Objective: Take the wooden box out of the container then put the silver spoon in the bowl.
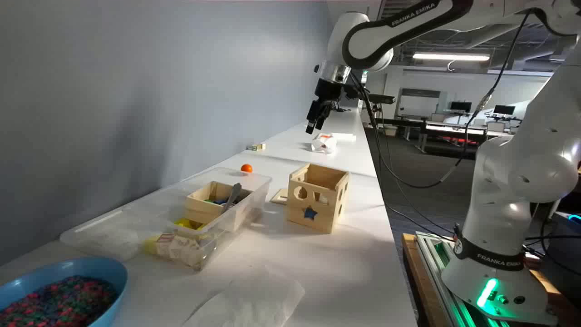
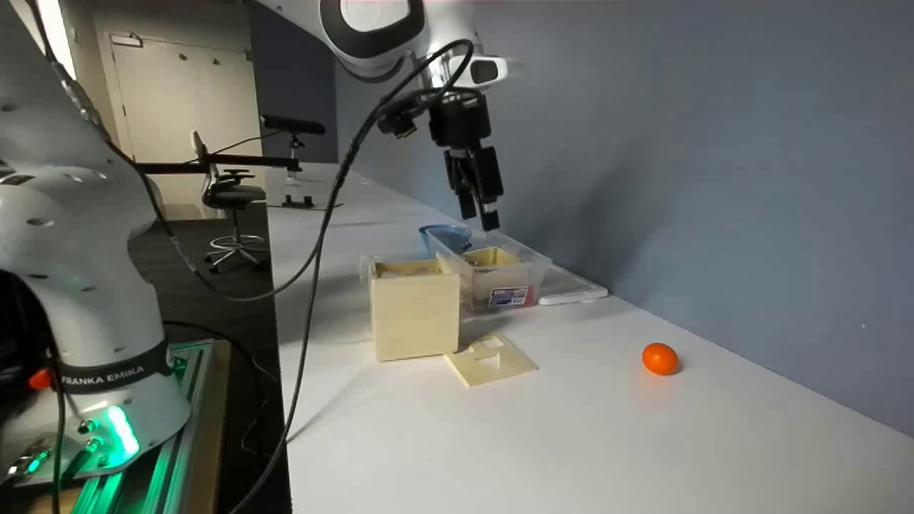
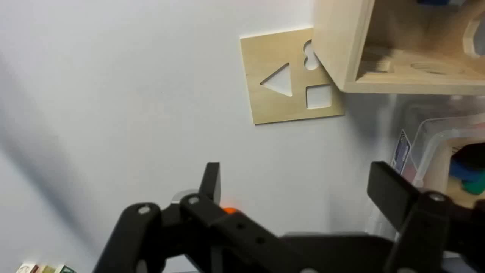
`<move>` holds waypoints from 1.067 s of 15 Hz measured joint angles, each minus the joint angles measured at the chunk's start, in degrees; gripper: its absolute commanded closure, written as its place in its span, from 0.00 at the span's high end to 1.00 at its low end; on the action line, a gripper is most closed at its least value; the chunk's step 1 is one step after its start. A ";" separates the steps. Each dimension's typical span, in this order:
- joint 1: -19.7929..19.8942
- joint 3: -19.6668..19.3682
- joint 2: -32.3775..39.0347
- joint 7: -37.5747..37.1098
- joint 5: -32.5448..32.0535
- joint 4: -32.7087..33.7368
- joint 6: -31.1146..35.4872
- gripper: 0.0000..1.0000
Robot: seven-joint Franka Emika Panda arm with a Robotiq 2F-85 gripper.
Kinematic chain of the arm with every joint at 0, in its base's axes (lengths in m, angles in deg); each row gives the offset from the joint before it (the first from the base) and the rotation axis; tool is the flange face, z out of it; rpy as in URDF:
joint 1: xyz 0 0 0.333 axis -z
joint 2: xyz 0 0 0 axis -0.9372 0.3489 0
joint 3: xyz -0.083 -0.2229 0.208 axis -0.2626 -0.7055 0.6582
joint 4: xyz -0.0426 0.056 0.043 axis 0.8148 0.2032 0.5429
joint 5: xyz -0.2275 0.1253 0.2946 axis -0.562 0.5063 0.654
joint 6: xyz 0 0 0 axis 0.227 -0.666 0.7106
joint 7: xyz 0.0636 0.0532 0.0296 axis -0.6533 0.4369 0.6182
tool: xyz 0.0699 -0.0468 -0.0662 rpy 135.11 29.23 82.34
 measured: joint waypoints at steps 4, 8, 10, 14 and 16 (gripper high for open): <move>0.00 0.00 0.00 0.00 0.00 0.00 0.00 1.00; 0.00 0.00 0.00 0.00 0.00 0.00 0.00 1.00; -0.02 0.15 0.03 0.00 0.00 -0.07 -0.04 1.00; -1.72 2.48 0.47 0.98 0.00 -0.70 -1.10 1.00; -3.45 3.86 0.48 1.98 0.11 -0.82 -2.55 1.00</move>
